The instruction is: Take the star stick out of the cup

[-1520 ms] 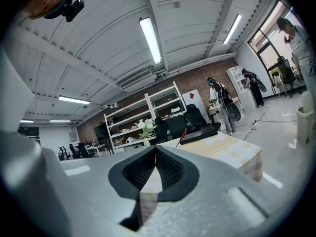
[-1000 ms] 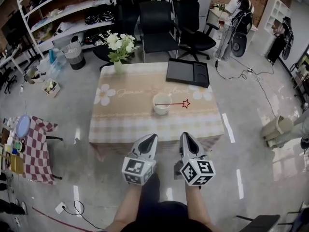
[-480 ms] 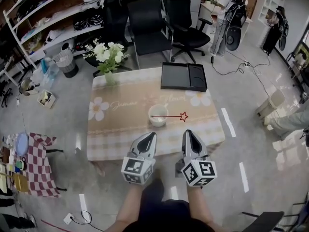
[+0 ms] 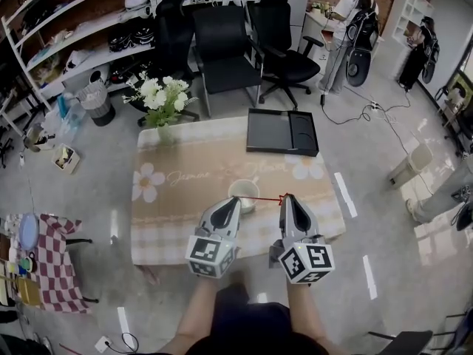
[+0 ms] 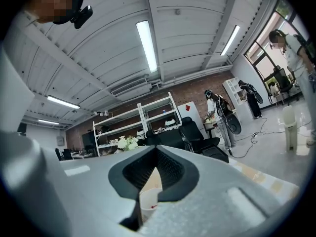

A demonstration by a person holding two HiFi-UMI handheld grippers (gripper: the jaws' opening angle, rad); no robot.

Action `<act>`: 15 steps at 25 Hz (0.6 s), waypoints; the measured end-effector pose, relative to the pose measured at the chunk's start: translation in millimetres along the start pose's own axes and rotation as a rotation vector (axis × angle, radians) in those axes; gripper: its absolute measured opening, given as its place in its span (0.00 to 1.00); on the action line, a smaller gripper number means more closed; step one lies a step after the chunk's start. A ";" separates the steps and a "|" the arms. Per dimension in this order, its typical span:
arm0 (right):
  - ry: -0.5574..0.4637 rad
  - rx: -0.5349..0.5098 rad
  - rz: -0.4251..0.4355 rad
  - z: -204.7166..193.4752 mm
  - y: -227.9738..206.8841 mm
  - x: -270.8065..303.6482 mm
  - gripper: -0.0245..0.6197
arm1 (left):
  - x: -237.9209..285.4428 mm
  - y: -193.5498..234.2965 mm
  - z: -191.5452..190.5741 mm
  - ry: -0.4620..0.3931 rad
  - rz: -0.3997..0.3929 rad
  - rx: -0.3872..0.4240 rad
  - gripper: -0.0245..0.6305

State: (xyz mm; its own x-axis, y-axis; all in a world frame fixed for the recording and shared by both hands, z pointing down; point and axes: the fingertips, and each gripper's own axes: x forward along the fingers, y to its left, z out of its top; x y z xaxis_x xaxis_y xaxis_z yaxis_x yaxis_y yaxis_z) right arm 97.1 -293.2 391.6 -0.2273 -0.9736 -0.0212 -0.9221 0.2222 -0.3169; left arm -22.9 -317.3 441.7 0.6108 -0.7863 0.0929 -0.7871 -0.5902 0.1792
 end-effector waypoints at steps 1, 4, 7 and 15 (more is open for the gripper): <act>-0.004 -0.004 0.000 1.5 -1.1 4.0 0.04 | 4.3 1.5 1.3 -0.004 -0.004 0.001 0.06; -0.012 -0.007 0.000 2.0 -4.9 14.6 0.04 | 17.0 5.6 2.1 -0.009 -0.018 0.007 0.06; -0.020 -0.003 0.004 2.6 -6.3 21.6 0.04 | 25.5 9.6 3.4 -0.014 -0.024 0.009 0.06; 0.000 -0.003 0.011 -1.0 -10.6 27.7 0.04 | 38.0 6.0 -2.7 0.001 -0.038 -0.009 0.06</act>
State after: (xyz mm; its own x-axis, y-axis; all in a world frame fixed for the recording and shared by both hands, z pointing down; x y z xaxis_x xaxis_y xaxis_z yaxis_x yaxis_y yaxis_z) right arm 100.2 -322.4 395.3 -0.2374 -0.9711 -0.0242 -0.9206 0.2329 -0.3134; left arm -4.2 -350.3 448.9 0.6401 -0.7634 0.0867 -0.7627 -0.6178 0.1916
